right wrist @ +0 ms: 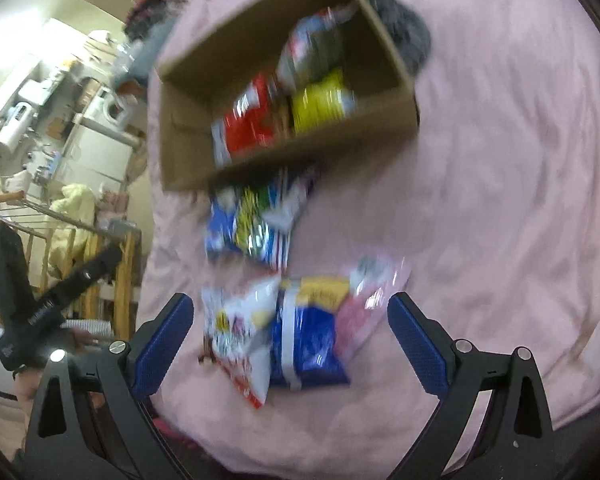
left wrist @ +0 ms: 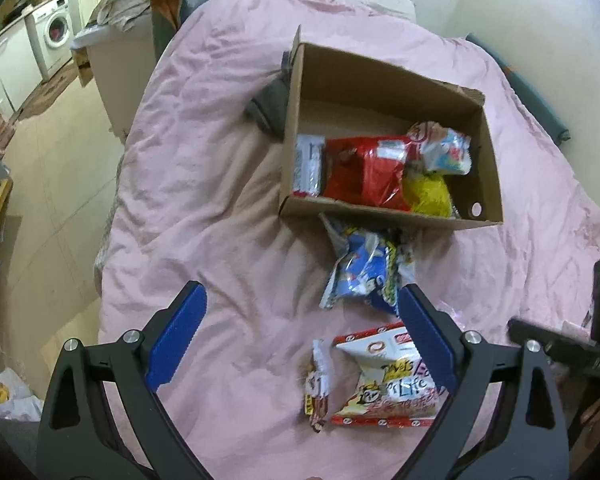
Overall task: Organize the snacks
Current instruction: 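Grasp the white 'Easy Life' chip bag with the right gripper, then grasp the small brown-and-white stick packet with the left gripper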
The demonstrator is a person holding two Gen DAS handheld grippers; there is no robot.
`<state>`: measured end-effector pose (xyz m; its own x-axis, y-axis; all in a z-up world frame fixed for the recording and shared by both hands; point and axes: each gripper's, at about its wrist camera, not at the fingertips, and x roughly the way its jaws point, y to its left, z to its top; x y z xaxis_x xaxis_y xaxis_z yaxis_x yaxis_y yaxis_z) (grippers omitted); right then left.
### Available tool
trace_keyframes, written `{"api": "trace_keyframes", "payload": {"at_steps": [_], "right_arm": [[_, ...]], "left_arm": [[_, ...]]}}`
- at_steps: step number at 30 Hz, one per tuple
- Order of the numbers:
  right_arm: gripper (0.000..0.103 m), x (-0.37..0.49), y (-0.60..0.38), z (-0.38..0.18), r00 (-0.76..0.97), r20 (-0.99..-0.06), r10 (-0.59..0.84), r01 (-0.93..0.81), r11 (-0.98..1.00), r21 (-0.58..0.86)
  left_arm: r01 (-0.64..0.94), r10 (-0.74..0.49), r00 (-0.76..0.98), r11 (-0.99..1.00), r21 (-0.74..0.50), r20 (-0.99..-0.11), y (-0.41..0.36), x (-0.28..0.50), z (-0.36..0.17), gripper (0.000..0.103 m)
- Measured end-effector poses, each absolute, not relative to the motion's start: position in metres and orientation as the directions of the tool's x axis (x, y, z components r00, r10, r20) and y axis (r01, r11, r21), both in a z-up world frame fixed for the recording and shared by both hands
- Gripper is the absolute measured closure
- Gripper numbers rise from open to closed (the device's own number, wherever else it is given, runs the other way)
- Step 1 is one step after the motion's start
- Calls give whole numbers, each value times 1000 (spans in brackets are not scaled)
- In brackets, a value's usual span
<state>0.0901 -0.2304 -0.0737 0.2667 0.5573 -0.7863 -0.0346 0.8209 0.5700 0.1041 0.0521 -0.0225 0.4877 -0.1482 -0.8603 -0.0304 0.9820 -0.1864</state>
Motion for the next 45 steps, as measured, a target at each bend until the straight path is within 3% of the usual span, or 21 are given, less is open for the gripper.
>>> {"api": "trace_keyframes", "payload": {"at_steps": [3, 4, 5, 6, 16, 19, 22, 23, 32, 35, 43, 45], "right_arm": [[4, 81, -212, -85, 181, -745, 642, -21, 760, 650], [11, 78, -203, -90, 137, -718, 683, -12, 726, 688], [25, 77, -194, -94, 99, -712, 695, -11, 716, 698], [28, 77, -185, -96, 73, -722, 688, -15, 724, 689], [28, 98, -113, -127, -25, -884, 468, -64, 881, 468], [47, 99, -96, -128, -18, -917, 397, -126, 909, 396], [51, 97, -97, -129, -5, -922, 387, -149, 912, 383], [58, 96, -98, -127, -6, -921, 391, -155, 909, 387], [60, 78, -142, -91, 49, -827, 560, -95, 827, 554], [60, 81, -163, -75, 98, -806, 583, -89, 812, 577], [60, 94, -212, -63, 230, -781, 580, -93, 812, 576], [60, 95, -219, -67, 244, -763, 598, -91, 798, 596]], "left_arm": [[-86, -144, 440, 976, -202, -886, 63, 104, -33, 8], [-103, -145, 431, 973, -208, -891, 66, 104, -35, 8], [-119, -147, 422, 969, -216, -895, 69, 104, -37, 8], [-135, -150, 416, 965, -224, -897, 72, 103, -38, 8], [-129, -208, 422, 950, -285, -882, 68, 103, -29, 8], [-124, -204, 418, 953, -278, -885, 68, 103, -29, 8], [-129, -202, 407, 953, -275, -891, 69, 102, -32, 8], [-132, -208, 400, 950, -281, -893, 70, 101, -34, 8], [-139, -230, 374, 944, -300, -899, 65, 103, -48, 9], [-136, -219, 350, 950, -281, -911, 61, 104, -55, 19], [-112, -218, 240, 962, -250, -946, 44, 104, -86, 29], [-93, -207, 215, 969, -231, -954, 38, 102, -93, 37]]}}
